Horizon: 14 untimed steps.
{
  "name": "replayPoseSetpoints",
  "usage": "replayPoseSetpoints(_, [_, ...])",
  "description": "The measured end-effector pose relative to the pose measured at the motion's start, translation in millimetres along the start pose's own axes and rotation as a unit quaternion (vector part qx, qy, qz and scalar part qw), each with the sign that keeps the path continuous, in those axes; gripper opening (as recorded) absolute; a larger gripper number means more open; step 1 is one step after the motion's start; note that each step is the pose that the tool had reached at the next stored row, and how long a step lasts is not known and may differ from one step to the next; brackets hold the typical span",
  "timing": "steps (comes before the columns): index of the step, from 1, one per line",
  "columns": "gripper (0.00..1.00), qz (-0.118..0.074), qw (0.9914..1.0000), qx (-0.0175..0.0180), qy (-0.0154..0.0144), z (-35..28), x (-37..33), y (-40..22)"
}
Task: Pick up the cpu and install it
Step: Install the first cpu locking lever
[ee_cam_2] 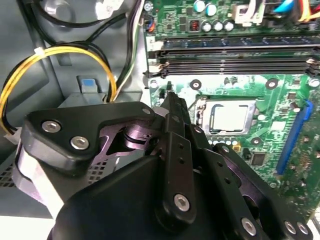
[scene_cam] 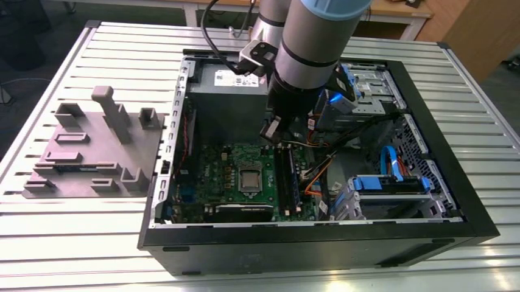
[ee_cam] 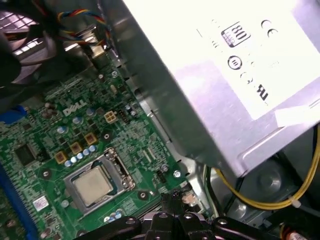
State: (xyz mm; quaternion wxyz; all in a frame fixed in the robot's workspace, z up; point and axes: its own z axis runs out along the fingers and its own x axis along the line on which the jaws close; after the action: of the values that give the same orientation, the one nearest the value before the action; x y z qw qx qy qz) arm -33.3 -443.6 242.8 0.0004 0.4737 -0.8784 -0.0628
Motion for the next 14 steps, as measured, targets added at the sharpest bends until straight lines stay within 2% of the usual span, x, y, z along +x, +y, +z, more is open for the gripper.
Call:
replayPoseSetpoints(5, [0.10, -0.004, 0.99999, -0.0002, 0.0004, 3.0, 0.3, 4.8])
replayPoseSetpoints(8, [0.10, -0.005, 0.99999, 0.0001, 0.0014, 3.4, 0.7, 5.3])
replayPoseSetpoints(9, [0.10, -0.005, 0.99998, 0.0014, 0.0033, 3.5, 0.8, 5.4])
replayPoseSetpoints(13, [0.10, -0.005, 0.99984, 0.0088, 0.0148, 3.4, 2.3, 5.8])
replayPoseSetpoints(14, [0.10, -0.005, 0.99980, 0.0100, 0.0167, 3.2, 3.1, 5.6])
